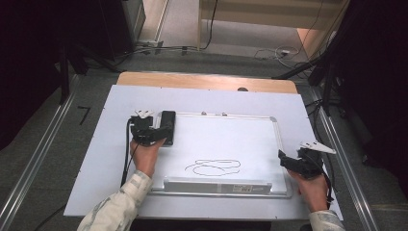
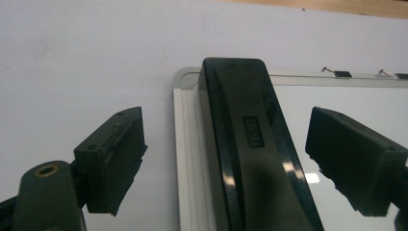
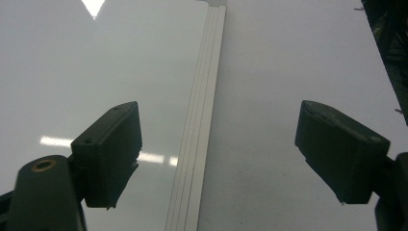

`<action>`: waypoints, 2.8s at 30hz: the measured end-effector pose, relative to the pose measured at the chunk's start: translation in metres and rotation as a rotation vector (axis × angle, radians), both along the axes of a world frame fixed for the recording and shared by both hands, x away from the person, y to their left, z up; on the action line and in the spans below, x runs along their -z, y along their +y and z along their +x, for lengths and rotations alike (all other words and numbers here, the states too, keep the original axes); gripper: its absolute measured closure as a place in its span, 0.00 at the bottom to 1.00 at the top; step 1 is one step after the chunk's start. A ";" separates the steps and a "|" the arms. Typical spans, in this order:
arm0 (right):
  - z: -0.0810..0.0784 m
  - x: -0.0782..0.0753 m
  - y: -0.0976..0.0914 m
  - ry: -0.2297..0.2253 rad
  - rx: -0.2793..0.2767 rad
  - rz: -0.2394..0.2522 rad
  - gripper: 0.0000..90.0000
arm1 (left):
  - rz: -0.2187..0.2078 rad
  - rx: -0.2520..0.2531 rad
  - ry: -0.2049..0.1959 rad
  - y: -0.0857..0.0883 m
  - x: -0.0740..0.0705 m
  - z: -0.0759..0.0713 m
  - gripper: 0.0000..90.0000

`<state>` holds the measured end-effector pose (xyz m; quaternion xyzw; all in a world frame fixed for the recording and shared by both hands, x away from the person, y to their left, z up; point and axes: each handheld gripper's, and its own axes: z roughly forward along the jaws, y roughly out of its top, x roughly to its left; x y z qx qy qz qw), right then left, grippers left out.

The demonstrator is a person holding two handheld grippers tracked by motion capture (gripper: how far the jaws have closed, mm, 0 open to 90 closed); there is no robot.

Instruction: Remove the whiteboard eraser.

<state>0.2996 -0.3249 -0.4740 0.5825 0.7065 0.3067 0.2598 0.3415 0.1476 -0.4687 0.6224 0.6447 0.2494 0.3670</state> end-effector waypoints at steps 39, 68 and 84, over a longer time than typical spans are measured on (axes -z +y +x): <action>0.000 0.000 -0.001 -0.006 -0.007 -0.004 0.17 | 0.111 -0.037 0.111 -0.031 0.012 0.051 0.43; 0.000 0.000 0.000 -0.009 -0.009 -0.008 0.17 | 0.107 -0.021 0.116 -0.031 0.020 0.049 0.43; 0.000 -0.001 -0.001 -0.013 -0.006 -0.007 0.17 | 0.125 0.015 0.090 -0.032 0.020 0.047 0.44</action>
